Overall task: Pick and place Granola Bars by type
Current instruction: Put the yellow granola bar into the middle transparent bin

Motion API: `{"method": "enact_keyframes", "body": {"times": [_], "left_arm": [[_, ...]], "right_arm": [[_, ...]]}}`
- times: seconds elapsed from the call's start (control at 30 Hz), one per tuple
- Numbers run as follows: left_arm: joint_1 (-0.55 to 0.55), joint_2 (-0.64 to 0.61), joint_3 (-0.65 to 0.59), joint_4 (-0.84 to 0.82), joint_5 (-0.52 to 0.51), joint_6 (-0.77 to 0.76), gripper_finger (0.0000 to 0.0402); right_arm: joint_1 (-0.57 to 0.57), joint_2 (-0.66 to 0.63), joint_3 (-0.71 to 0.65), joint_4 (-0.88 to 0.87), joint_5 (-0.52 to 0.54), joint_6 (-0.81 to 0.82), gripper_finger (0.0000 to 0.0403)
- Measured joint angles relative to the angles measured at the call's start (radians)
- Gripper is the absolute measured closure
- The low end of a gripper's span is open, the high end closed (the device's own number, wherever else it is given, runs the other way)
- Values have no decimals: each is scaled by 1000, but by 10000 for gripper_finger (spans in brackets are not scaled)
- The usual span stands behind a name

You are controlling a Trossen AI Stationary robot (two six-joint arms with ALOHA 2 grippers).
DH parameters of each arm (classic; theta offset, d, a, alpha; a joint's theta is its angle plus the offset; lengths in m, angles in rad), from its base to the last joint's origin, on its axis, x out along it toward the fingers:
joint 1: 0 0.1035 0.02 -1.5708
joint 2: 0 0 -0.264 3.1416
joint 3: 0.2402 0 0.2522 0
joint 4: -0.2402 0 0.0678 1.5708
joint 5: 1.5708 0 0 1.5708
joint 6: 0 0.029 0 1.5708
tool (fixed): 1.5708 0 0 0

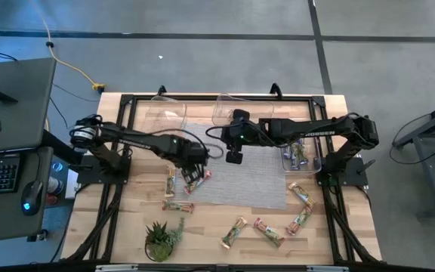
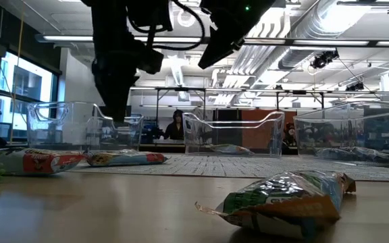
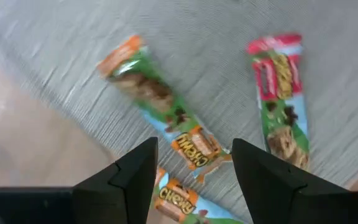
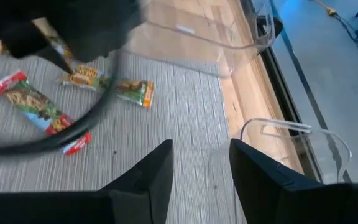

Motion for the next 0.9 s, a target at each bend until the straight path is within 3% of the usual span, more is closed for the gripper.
{"method": "enact_keyframes", "body": {"times": [0.17, 0.37, 0.5, 0.67, 0.8, 0.9], "left_arm": [[-62, 60, 0, 44, -37, 264, 200], [-74, 109, 0, 71, -125, 420, 200], [-60, 120, -1, 56, -153, 421, 200], [-14, 120, -1, 51, -59, 277, 200], [6, 120, -8, 51, -140, 287, 200], [23, 120, -22, 56, -132, 318, 200]], "right_arm": [[0, 0, 0, -40, -1, 0, 261], [0, 0, 0, -70, -2, 5, 262], [0, 0, 0, -71, -2, 26, 263], [0, 0, 0, -71, -2, 62, 263], [0, 0, 0, -69, -2, 63, 263], [0, 0, 0, -68, -2, 74, 263]]}}
